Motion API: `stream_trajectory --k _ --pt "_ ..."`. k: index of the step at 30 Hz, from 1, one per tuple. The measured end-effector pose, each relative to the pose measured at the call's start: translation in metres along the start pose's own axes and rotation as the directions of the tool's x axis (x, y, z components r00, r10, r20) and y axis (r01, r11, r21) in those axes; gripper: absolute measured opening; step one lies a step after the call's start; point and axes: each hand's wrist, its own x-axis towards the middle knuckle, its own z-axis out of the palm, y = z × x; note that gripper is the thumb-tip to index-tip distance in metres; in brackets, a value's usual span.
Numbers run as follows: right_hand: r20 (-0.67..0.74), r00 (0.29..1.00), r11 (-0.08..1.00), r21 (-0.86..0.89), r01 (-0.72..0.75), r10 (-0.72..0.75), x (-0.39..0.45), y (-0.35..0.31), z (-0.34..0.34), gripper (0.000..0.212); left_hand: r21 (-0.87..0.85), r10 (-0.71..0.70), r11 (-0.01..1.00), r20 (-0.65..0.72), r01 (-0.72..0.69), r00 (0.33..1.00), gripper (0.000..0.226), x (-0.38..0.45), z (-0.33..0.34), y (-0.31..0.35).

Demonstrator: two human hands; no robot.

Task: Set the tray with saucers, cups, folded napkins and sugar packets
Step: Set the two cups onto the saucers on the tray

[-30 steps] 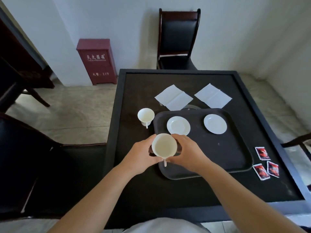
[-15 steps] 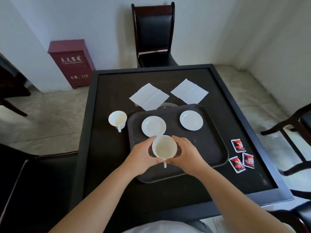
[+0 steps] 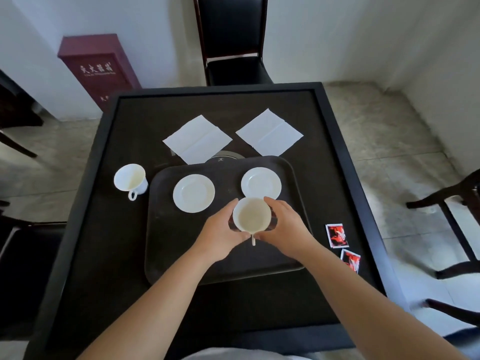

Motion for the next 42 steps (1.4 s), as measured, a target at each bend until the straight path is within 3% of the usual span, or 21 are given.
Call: stream_trajectory --k 7,14,22,42 --pt "0.045 0.999 1.000 0.022 0.014 -0.015 0.044 0.034 -0.021 0.088 -0.020 -0.040 0.999 -0.030 0.039 0.999 0.071 0.045 0.021 0.018" --pt "0.041 0.999 0.999 0.030 -0.013 0.011 0.094 0.057 -0.024 0.088 -0.018 -0.076 0.997 -0.039 0.076 0.996 0.081 0.093 0.027 0.021" --pt "0.029 1.000 0.997 0.079 -0.008 0.005 0.136 0.070 -0.023 0.084 -0.021 -0.092 0.996 -0.042 0.092 0.995 0.068 0.136 0.027 0.022" --pt "0.077 0.996 0.994 0.102 -0.040 0.032 0.136 0.082 -0.017 0.088 -0.094 -0.137 0.987 -0.061 0.131 0.989 0.084 0.136 0.039 0.023"
